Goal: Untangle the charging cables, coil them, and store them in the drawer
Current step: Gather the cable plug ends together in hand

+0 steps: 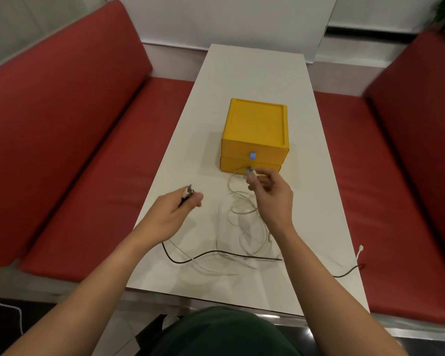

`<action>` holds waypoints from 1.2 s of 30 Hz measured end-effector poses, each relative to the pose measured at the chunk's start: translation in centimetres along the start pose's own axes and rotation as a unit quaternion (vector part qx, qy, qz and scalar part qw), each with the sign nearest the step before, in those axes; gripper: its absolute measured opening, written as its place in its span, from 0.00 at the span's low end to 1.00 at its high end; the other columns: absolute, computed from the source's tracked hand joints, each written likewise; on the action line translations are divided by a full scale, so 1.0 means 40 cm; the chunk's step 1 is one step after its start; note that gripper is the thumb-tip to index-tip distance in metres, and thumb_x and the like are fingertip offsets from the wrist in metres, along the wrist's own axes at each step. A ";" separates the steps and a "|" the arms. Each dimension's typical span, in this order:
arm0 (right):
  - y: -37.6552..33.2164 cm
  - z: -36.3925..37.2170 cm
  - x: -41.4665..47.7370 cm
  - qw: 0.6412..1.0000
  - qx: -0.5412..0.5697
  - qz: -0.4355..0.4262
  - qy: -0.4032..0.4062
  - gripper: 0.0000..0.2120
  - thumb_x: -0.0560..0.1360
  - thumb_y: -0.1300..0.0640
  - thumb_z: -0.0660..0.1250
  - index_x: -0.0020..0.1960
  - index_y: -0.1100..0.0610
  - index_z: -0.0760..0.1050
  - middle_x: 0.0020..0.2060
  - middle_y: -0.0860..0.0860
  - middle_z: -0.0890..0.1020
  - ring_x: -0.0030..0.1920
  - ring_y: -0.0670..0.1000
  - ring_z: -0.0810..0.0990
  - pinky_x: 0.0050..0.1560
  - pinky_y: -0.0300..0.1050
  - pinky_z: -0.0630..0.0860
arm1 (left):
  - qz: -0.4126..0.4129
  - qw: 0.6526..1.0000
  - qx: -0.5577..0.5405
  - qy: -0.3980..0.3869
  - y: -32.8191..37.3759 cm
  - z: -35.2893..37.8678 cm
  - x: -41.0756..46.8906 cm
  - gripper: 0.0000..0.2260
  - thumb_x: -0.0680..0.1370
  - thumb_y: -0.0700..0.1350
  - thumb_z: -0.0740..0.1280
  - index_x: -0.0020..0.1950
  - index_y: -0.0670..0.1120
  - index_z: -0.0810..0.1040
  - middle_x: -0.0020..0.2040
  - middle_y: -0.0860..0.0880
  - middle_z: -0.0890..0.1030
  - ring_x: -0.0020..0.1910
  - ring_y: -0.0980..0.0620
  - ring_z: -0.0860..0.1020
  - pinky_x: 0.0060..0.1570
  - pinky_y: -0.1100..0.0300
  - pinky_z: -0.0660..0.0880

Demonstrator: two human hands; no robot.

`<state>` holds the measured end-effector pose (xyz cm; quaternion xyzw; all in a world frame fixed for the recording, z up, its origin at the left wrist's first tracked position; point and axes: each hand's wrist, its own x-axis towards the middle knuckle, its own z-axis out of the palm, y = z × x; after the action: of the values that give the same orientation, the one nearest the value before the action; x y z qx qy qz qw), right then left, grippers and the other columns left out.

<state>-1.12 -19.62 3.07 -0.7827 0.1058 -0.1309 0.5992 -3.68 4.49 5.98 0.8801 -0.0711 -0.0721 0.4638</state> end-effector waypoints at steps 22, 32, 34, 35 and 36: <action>-0.271 0.138 -0.109 0.982 0.150 -0.085 -0.076 0.05 0.78 0.58 0.75 0.54 0.55 0.85 0.46 0.47 0.88 0.49 0.47 0.86 0.45 0.48 0.83 | -0.005 0.912 -0.407 0.060 0.143 -0.056 0.033 0.15 0.87 0.53 0.57 0.56 0.52 0.83 0.35 0.51 0.62 0.33 0.55 0.58 0.28 0.64 0.61; -0.268 0.182 -0.122 0.980 0.146 -0.113 -0.071 0.05 0.76 0.57 0.77 0.52 0.52 0.87 0.45 0.45 0.88 0.40 0.48 0.84 0.41 0.38 0.76 | 0.004 0.902 -0.431 0.006 0.145 -0.060 0.023 0.23 0.81 0.64 0.56 0.61 0.52 0.83 0.46 0.43 0.79 0.46 0.44 0.77 0.46 0.49 0.68; -0.266 0.188 -0.122 0.979 0.132 -0.141 -0.064 0.06 0.76 0.58 0.77 0.53 0.52 0.87 0.44 0.44 0.87 0.41 0.50 0.83 0.42 0.39 0.76 | -0.007 0.898 -0.440 -0.013 0.141 -0.065 0.021 0.24 0.81 0.63 0.55 0.66 0.52 0.81 0.59 0.40 0.83 0.61 0.43 0.81 0.56 0.43 0.66; -0.265 0.190 -0.120 0.978 0.124 -0.156 -0.063 0.07 0.76 0.58 0.76 0.53 0.51 0.87 0.44 0.43 0.87 0.42 0.51 0.83 0.43 0.39 0.76 | -0.013 0.895 -0.445 -0.019 0.142 -0.068 0.021 0.25 0.81 0.63 0.54 0.67 0.52 0.80 0.62 0.42 0.83 0.63 0.46 0.82 0.57 0.44 0.66; -0.265 0.190 -0.118 0.977 0.113 -0.168 -0.066 0.07 0.76 0.58 0.76 0.54 0.51 0.87 0.45 0.43 0.87 0.42 0.51 0.83 0.43 0.39 0.76 | -0.018 0.893 -0.449 -0.024 0.146 -0.069 0.020 0.25 0.81 0.62 0.55 0.69 0.51 0.78 0.64 0.44 0.83 0.63 0.48 0.82 0.58 0.44 0.67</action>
<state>-2.95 -8.42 11.06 -0.7231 -0.0825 -0.1895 0.6591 -2.70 3.30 12.31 0.5773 -0.0267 -0.1262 0.8062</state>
